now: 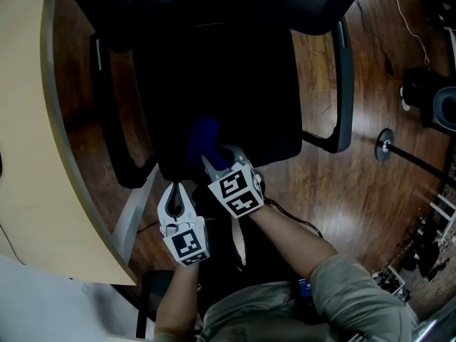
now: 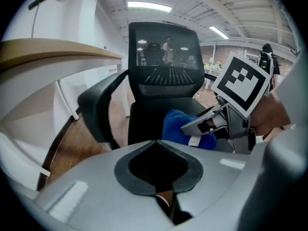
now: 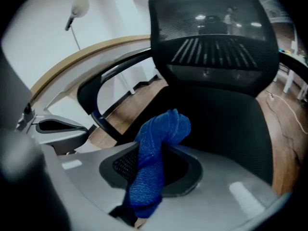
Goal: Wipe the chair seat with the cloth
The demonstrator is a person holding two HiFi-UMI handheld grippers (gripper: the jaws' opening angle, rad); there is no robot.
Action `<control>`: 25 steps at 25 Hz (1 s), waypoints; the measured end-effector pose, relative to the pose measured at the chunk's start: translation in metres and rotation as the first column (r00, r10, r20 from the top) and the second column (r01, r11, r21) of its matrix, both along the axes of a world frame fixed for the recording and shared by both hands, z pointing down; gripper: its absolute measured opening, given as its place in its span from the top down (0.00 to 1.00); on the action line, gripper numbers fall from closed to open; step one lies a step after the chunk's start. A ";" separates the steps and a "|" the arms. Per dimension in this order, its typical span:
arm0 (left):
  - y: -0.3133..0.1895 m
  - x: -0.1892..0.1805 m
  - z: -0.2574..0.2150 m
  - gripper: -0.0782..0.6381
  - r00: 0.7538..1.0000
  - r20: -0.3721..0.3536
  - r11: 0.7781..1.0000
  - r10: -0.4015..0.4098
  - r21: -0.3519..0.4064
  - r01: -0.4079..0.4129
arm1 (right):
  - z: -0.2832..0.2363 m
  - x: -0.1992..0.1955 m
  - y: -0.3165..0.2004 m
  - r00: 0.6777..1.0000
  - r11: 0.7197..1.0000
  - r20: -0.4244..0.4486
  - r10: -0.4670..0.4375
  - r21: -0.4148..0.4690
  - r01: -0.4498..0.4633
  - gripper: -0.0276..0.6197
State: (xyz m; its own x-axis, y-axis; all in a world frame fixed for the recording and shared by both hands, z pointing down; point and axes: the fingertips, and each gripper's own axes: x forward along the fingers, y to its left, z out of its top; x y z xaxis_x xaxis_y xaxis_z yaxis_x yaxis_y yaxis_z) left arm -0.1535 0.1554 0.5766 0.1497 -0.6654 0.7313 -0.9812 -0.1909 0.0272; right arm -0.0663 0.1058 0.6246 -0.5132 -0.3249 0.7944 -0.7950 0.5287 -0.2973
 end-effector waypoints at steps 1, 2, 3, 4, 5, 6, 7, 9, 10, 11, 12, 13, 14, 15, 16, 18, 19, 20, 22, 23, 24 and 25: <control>0.004 -0.012 0.000 0.88 1.000 0.000 1.000 -0.017 0.000 0.017 | 0.001 -0.020 0.007 0.999 0.999 0.008 -0.053 -0.007 0.054 0.80; 0.008 -0.022 -0.001 0.88 1.000 -0.002 1.000 -0.030 0.001 0.030 | 0.002 -0.038 0.014 0.995 0.995 0.012 -0.101 -0.017 0.101 0.80; 0.011 -0.031 -0.002 0.88 0.999 -0.006 0.999 -0.037 0.000 0.037 | 0.005 -0.055 0.021 0.989 0.989 0.015 -0.144 -0.028 0.144 0.80; 0.014 -0.039 -0.003 0.88 0.999 -0.011 0.999 -0.042 0.000 0.042 | 0.007 -0.070 0.029 0.983 0.982 0.017 -0.183 -0.038 0.183 0.80; 0.017 -0.046 -0.003 0.88 0.999 -0.016 0.999 -0.044 0.000 0.044 | 0.010 -0.084 0.036 0.976 0.975 0.019 -0.218 -0.047 0.219 0.80; 0.020 -0.051 -0.003 0.88 0.999 -0.021 0.999 -0.043 -0.003 0.043 | 0.013 -0.096 0.043 0.968 0.966 0.020 -0.251 -0.056 0.251 0.80; 0.023 -0.056 -0.002 0.88 0.999 -0.026 0.999 -0.040 -0.007 0.040 | 0.016 -0.106 0.050 0.960 0.958 0.024 -0.278 -0.066 0.280 0.80; 0.028 -0.065 0.001 0.88 0.999 -0.026 0.999 -0.036 -0.012 0.036 | 0.022 -0.120 0.064 0.948 0.943 0.042 -0.315 -0.095 0.318 0.80; 0.031 -0.069 0.004 0.88 0.999 -0.021 0.999 -0.035 -0.013 0.035 | 0.026 -0.124 0.069 0.945 0.938 0.049 -0.325 -0.108 0.328 0.80; 0.032 -0.073 0.006 0.88 0.999 -0.014 0.999 -0.034 -0.015 0.033 | 0.030 -0.125 0.074 0.942 0.935 0.048 -0.332 -0.119 0.336 0.80; 0.033 -0.077 0.007 0.88 0.999 -0.007 0.999 -0.032 -0.017 0.032 | 0.035 -0.125 0.078 0.940 0.932 0.041 -0.337 -0.128 0.340 0.80; 0.034 -0.079 0.009 0.88 1.000 0.000 0.999 -0.028 -0.021 0.028 | 0.040 -0.124 0.082 0.940 0.930 0.031 -0.340 -0.136 0.341 0.80; 0.034 -0.081 0.011 0.88 1.000 0.006 0.999 -0.020 -0.026 0.020 | 0.044 -0.122 0.085 0.940 0.930 0.022 -0.340 -0.143 0.339 0.80; 0.034 -0.080 0.013 0.88 1.000 0.012 0.999 -0.008 -0.032 0.008 | 0.047 -0.119 0.087 0.942 0.931 0.014 -0.336 -0.148 0.334 0.80; 0.034 -0.076 0.015 0.88 1.000 0.016 0.999 0.006 -0.035 -0.005 | 0.049 -0.113 0.088 0.944 0.933 0.007 -0.329 -0.150 0.326 0.80; 0.032 -0.064 0.019 0.88 0.999 0.020 0.999 0.029 -0.028 -0.029 | 0.050 -0.096 0.088 0.952 0.943 -0.008 -0.305 -0.145 0.301 0.80; 0.032 -0.055 0.020 0.88 0.999 0.020 0.999 0.042 -0.025 -0.041 | 0.050 -0.083 0.088 0.958 0.949 -0.017 -0.287 -0.143 0.281 0.80; 0.032 -0.044 0.020 0.88 0.998 0.018 0.998 0.056 -0.024 -0.055 | 0.050 -0.069 0.087 0.964 0.955 -0.027 -0.264 -0.143 0.258 0.80; 0.031 -0.017 0.019 0.88 0.996 0.010 0.996 0.089 -0.022 -0.089 | 0.051 -0.034 0.086 0.976 0.968 -0.052 -0.212 -0.147 0.202 0.80; 0.031 -0.003 0.017 0.88 0.994 0.006 0.994 0.110 -0.022 -0.110 | 0.051 -0.015 0.085 0.981 0.974 -0.065 -0.183 -0.150 0.172 0.80; 0.030 0.013 0.016 0.88 0.991 0.003 0.991 0.132 -0.022 -0.132 | 0.051 0.004 0.085 0.985 0.978 -0.079 -0.156 -0.152 0.143 0.80; 0.030 0.029 0.014 0.88 0.988 -0.001 0.988 0.153 -0.021 -0.153 | 0.051 0.024 0.084 0.987 0.982 -0.094 -0.129 -0.154 0.114 0.80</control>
State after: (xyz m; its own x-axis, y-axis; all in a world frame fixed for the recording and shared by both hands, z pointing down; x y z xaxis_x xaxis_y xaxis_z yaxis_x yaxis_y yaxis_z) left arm -0.1249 0.1850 0.5911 0.2484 -0.6191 0.7450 -0.9404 -0.3386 0.0322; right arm -0.0422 0.1903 0.6753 -0.4549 -0.1406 0.8794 -0.7577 0.5800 -0.2992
